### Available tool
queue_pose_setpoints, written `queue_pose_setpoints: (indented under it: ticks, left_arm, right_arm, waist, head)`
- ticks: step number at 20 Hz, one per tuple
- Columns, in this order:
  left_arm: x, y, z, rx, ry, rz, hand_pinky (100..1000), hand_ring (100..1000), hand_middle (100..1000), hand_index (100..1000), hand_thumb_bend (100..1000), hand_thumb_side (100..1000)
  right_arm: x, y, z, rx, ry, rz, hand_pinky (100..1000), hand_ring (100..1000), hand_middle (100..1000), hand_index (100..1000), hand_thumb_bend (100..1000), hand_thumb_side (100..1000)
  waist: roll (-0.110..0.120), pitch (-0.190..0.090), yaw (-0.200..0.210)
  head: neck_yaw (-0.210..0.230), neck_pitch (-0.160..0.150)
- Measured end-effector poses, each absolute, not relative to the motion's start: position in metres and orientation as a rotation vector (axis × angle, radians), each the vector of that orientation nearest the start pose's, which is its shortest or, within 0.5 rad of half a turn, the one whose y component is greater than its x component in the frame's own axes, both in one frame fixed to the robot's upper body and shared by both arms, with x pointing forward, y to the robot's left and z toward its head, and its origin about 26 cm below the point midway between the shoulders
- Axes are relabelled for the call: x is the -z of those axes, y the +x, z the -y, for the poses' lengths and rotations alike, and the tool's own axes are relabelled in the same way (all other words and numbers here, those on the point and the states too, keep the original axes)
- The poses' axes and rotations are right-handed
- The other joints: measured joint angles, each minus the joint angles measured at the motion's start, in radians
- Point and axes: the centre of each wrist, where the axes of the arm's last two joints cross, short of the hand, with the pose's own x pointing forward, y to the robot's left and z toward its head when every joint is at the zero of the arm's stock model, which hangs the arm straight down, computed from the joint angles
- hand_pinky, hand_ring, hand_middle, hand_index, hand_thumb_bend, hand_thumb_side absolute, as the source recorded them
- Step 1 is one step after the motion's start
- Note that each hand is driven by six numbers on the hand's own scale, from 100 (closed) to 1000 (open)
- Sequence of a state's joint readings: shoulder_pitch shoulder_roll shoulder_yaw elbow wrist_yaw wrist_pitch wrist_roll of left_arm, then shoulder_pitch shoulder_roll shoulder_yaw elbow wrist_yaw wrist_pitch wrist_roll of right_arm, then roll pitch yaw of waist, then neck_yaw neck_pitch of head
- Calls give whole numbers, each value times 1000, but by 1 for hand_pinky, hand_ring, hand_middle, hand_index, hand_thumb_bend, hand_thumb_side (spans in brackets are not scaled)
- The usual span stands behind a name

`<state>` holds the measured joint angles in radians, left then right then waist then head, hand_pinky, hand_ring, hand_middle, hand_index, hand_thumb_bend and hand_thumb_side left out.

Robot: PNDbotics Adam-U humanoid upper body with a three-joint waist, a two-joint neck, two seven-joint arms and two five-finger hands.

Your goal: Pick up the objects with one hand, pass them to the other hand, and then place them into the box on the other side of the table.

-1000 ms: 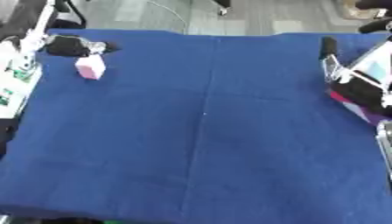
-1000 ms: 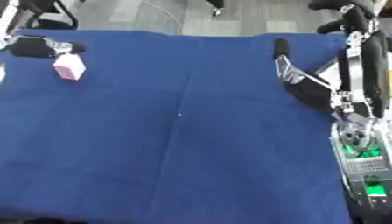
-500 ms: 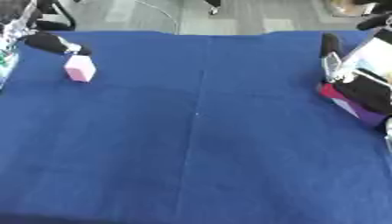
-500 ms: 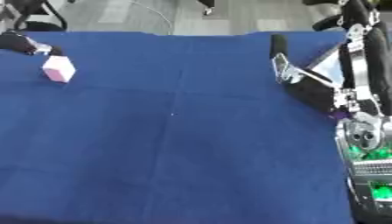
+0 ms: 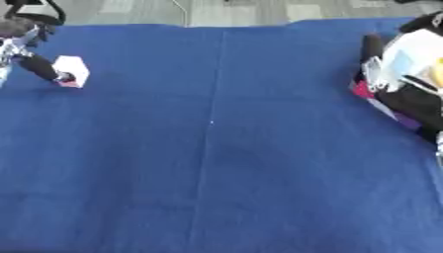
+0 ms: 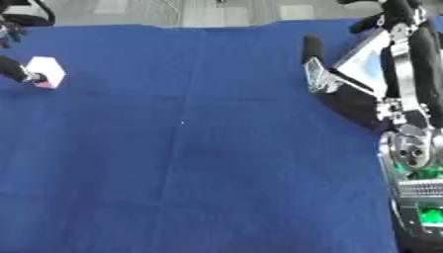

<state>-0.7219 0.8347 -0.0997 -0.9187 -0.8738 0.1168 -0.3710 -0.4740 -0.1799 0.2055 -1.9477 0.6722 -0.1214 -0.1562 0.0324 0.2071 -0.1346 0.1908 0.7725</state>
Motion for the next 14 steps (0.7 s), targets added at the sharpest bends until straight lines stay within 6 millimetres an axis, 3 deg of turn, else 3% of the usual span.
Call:
queue_pose_setpoints:
  ticks: [3,6,14]
  left_arm:
    - [-207,415,-474,1160,1247,741,844,736,755,900,459,201]
    - [-202,417,-477,1226,1246,686,845,734,752,892,411,165]
    - [-201,423,-470,1290,1220,675,839,721,742,881,401,159]
  right_arm:
    - [-217,312,167,831,847,-3354,575,872,684,926,188,376]
    - [-216,312,166,820,844,-3359,572,873,682,926,183,380]
    - [-217,313,164,795,839,-3367,570,873,681,926,175,386]
  waist:
    - [0,10,0]
    - [0,18,-4]
    - [0,31,-13]
  head:
    - [0,0]
    - [0,0]
    - [1,0]
